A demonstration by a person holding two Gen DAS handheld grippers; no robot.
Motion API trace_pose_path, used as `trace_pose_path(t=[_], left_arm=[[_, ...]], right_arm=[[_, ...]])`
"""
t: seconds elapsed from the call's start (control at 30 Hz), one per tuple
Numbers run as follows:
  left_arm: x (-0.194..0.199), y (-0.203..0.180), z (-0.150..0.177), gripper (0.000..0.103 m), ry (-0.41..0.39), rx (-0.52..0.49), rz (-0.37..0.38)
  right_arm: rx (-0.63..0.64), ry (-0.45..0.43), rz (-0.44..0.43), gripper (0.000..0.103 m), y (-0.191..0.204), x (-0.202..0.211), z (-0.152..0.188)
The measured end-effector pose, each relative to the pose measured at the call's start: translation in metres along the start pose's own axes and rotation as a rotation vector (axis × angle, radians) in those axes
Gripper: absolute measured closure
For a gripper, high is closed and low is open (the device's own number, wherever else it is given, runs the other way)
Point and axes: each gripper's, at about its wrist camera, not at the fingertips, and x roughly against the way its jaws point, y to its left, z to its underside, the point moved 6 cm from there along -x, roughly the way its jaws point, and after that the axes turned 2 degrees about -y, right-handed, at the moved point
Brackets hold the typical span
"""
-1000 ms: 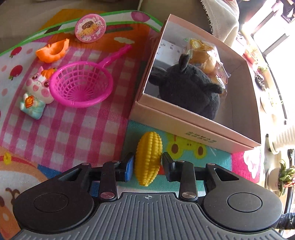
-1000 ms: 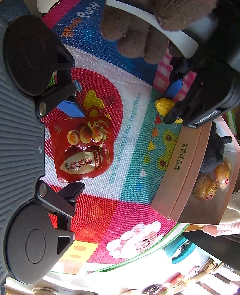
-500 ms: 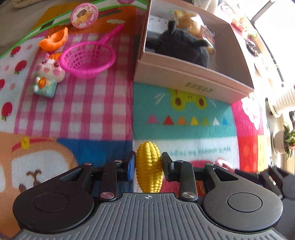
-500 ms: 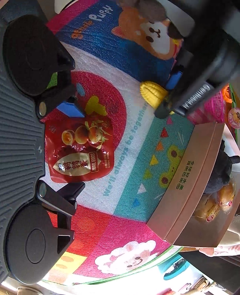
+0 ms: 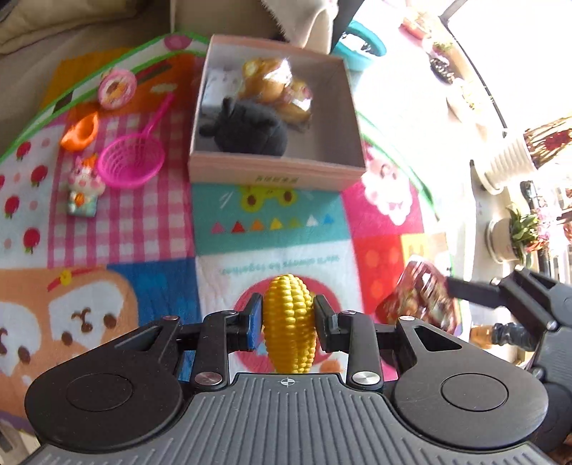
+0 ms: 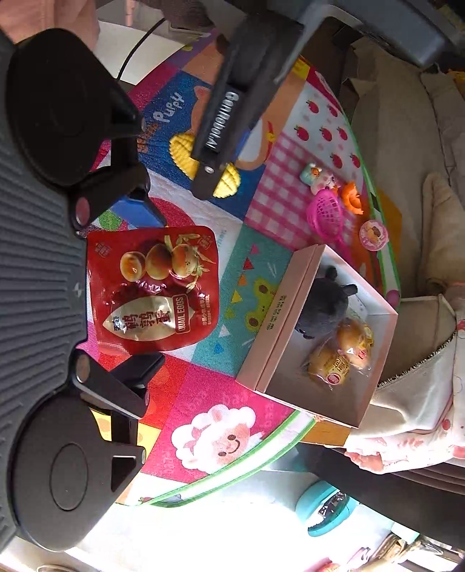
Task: Organize objects
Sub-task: 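Carry the corn toy into the pink box and open the left gripper, then lower the red quail-egg packet into the pink box and open the right gripper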
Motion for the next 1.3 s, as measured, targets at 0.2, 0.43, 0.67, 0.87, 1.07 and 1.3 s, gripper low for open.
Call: trace_pose_path(t=[0.2,0.43,0.67,0.87,1.07,1.3], left_arm=[[-0.005,-0.047,-0.081,0.069,-0.112,-0.099,0.015],[-0.043,-0.07,-0.138,0.07,-0.143,-0.141,0.039],[-0.035,-0.027,-0.146,0.07,-0.247,-0.005,0.016],[-0.021,0.036,-0.084,0.07,-0.147,0.065,-0.02],[-0.008,0.106,-0.014,0.07,-0.061,0.211,-0.075],[-0.003,0.146,0.015,0.07,-0.028,0.183,-0.121]], right_arm=[[-0.063,-0.025,0.031,0.028,-0.01,0.007,-0.002],[-0.107,-0.061,0.067,0.028,-0.016,0.017,0.002],[-0.175,-0.057,0.119,0.028,-0.021,0.016,0.005],[-0.188,-0.075,0.146,0.028,-0.027,0.009,-0.02],[-0.258,-0.21,0.239,0.027,-0.042,0.009,-0.096],[-0.351,-0.181,0.299,0.009,-0.036,-0.008,-0.12]])
